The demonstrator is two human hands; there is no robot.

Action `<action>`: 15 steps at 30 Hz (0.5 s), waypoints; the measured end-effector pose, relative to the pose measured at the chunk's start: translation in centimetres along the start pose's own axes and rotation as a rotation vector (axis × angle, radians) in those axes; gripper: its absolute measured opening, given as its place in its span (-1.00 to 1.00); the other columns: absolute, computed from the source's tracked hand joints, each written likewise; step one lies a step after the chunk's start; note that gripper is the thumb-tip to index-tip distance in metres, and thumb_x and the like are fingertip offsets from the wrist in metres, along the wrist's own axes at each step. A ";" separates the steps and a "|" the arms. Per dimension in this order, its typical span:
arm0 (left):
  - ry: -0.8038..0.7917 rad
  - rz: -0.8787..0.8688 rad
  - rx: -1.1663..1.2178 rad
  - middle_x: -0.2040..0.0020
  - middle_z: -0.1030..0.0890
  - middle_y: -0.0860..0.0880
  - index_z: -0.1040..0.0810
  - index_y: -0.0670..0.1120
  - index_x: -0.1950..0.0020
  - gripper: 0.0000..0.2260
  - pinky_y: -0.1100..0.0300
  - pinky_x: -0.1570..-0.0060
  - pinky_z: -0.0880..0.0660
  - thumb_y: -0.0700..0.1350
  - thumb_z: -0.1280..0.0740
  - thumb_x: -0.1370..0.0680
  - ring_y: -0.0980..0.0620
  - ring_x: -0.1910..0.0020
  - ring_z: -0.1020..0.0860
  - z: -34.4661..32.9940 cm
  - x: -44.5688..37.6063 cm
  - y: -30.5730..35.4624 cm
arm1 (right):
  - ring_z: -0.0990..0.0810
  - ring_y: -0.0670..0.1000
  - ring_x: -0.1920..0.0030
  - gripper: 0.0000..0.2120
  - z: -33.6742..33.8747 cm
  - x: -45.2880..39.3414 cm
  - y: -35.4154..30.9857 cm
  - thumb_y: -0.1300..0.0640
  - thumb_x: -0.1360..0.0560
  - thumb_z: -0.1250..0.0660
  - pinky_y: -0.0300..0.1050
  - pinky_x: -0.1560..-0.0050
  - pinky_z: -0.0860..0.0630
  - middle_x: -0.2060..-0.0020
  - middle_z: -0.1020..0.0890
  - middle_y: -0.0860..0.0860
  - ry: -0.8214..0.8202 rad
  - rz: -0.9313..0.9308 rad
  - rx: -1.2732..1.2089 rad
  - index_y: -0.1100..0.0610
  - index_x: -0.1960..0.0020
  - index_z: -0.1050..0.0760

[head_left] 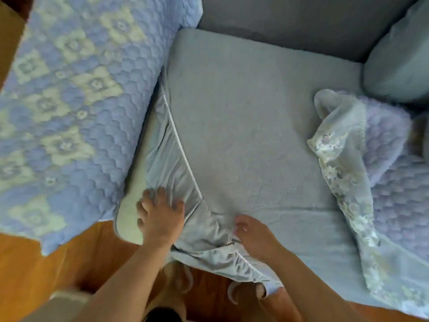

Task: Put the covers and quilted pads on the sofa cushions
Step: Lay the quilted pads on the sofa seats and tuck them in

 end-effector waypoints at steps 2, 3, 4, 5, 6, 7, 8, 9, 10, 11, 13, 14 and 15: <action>0.102 0.043 0.019 -0.45 -0.19 -0.10 -0.37 0.01 -0.43 -0.48 -0.20 -0.37 -0.27 0.27 -0.18 -0.56 -0.22 -0.41 -0.20 0.6 1.9 1.3 | -0.61 0.00 0.04 -0.78 -1.1 0.3 -0.8 0.08 -0.60 -0.20 -0.16 0.06 -0.53 -0.06 -0.64 -0.01 -0.010 0.016 -0.014 -0.06 -0.21 -0.50; 0.117 0.046 0.036 -0.36 -0.24 -0.11 -0.42 0.00 -0.36 -0.50 -0.18 -0.32 -0.31 0.28 -0.18 -0.55 -0.22 -0.35 -0.25 0.5 2.8 2.0 | -0.61 -0.03 0.05 -0.78 -2.5 0.3 -1.1 0.06 -0.59 -0.22 -0.19 0.08 -0.52 -0.03 -0.64 -0.05 -0.009 0.022 0.004 -0.10 -0.21 -0.48; 0.102 0.049 0.057 -0.29 -0.28 -0.11 -0.41 -0.01 -0.33 -0.50 -0.17 -0.28 -0.34 0.30 -0.18 -0.54 -0.21 -0.30 -0.28 0.2 3.5 2.8 | -0.61 -0.04 0.06 -0.77 -3.5 0.4 -1.6 0.05 -0.57 -0.23 -0.16 0.05 -0.52 0.00 -0.64 -0.09 0.006 0.031 0.005 -0.15 -0.20 -0.46; 0.073 0.056 0.086 -0.26 -0.29 -0.10 -0.37 -0.02 -0.33 -0.47 -0.16 -0.26 -0.36 0.31 -0.18 -0.53 -0.20 -0.28 -0.30 -0.5 3.8 3.2 | -0.61 -0.05 0.08 -0.77 -4.7 0.5 -1.9 0.04 -0.54 -0.26 -0.11 0.02 -0.54 0.05 -0.64 -0.12 -0.007 0.040 -0.010 -0.19 -0.16 -0.44; 0.033 0.072 0.114 -0.26 -0.29 -0.10 -0.32 -0.02 -0.35 -0.44 -0.15 -0.25 -0.38 0.33 -0.19 -0.52 -0.19 -0.29 -0.29 -1.1 4.0 3.4 | -0.60 -0.08 0.12 -0.79 -5.9 0.7 -2.6 0.04 -0.51 -0.28 -0.07 0.01 -0.56 0.10 -0.63 -0.13 -0.054 0.076 -0.026 -0.20 -0.11 -0.43; -0.009 0.083 0.126 -0.28 -0.27 -0.10 -0.27 -0.03 -0.37 -0.40 -0.14 -0.24 -0.39 0.34 -0.21 -0.51 -0.19 -0.31 -0.28 -1.6 3.9 3.5 | -0.57 -0.13 0.19 -0.82 -7.6 0.8 -3.0 0.04 -0.50 -0.29 -0.10 0.04 -0.55 0.16 -0.61 -0.14 -0.115 0.130 -0.013 -0.20 -0.05 -0.44; -0.033 0.072 0.114 -0.29 -0.26 -0.10 -0.22 -0.04 -0.39 -0.38 -0.13 -0.22 -0.41 0.34 -0.23 -0.51 -0.19 -0.32 -0.28 -1.9 3.6 3.5 | -0.52 -0.16 0.24 -0.82 -9.4 1.4 -3.7 0.04 -0.50 -0.29 -0.17 0.08 -0.51 0.19 -0.57 -0.14 -0.219 0.163 0.035 -0.22 -0.01 -0.43; -0.026 0.053 0.083 -0.29 -0.26 -0.09 -0.20 -0.04 -0.38 -0.41 -0.12 -0.19 -0.44 0.28 -0.24 -0.52 -0.19 -0.31 -0.29 -1.9 3.3 3.1 | -0.50 -0.16 0.24 -0.80 -11.1 2.4 -4.7 0.03 -0.49 -0.28 -0.22 0.10 -0.45 0.18 -0.55 -0.14 -0.340 0.198 0.068 -0.26 -0.02 -0.41; -0.017 0.041 0.046 -0.28 -0.26 -0.09 -0.21 -0.03 -0.38 -0.48 -0.11 -0.15 -0.48 0.19 -0.25 -0.54 -0.18 -0.29 -0.30 -1.7 3.1 2.5 | -0.49 -0.18 0.19 -0.76 -12.4 3.4 -5.4 0.03 -0.48 -0.26 -0.23 0.06 -0.43 0.13 -0.57 -0.17 -0.431 0.199 0.087 -0.30 -0.04 -0.42; -0.013 0.032 0.017 -0.26 -0.28 -0.09 -0.24 -0.03 -0.37 -0.56 -0.10 -0.13 -0.50 0.08 -0.25 -0.56 -0.17 -0.27 -0.33 -1.3 2.9 1.6 | -0.48 -0.24 0.15 -0.72 -13.0 4.0 -6.0 0.05 -0.48 -0.25 -0.27 0.02 -0.42 0.12 -0.57 -0.27 -0.477 0.206 0.107 -0.35 -0.02 -0.43; -0.063 0.116 0.081 -0.25 -0.37 -0.12 -0.34 -0.06 -0.39 -0.64 -0.11 -0.12 -0.50 -0.09 -0.21 -0.59 -0.19 -0.24 -0.41 -0.7 2.6 -2.1 | -0.50 -0.30 0.07 -0.57 -13.3 4.8 -6.6 0.16 -0.52 -0.24 -0.35 -0.05 -0.43 0.11 -0.56 -0.42 -0.535 0.222 0.178 -0.46 0.03 -0.45; -0.076 0.256 0.268 -0.23 -0.44 -0.16 -0.40 -0.10 -0.36 -0.68 -0.10 -0.11 -0.50 -0.15 -0.19 -0.60 -0.22 -0.20 -0.46 -0.1 2.7 -5.0 | -0.54 -0.23 -0.06 -0.54 -12.9 4.9 -6.6 0.17 -0.55 -0.24 -0.31 -0.13 -0.44 -0.02 -0.57 -0.37 -0.540 0.196 0.188 -0.46 -0.08 -0.46; -0.072 0.431 0.568 -0.19 -0.53 -0.21 -0.46 -0.16 -0.29 -0.73 -0.08 -0.06 -0.53 -0.21 -0.18 -0.61 -0.25 -0.11 -0.53 0.4 2.9 -8.3 | -0.54 -0.14 -0.20 -0.54 -12.3 4.9 -6.5 0.16 -0.58 -0.24 -0.26 -0.21 -0.43 -0.19 -0.56 -0.26 -0.535 0.157 0.178 -0.39 -0.26 -0.44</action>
Point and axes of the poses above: each hand's wrist, its own x-axis away from the middle knuckle, its own z-axis out of the back of the hand, y = z × x, the point moved 7 cm from there along -x, towards the middle knuckle
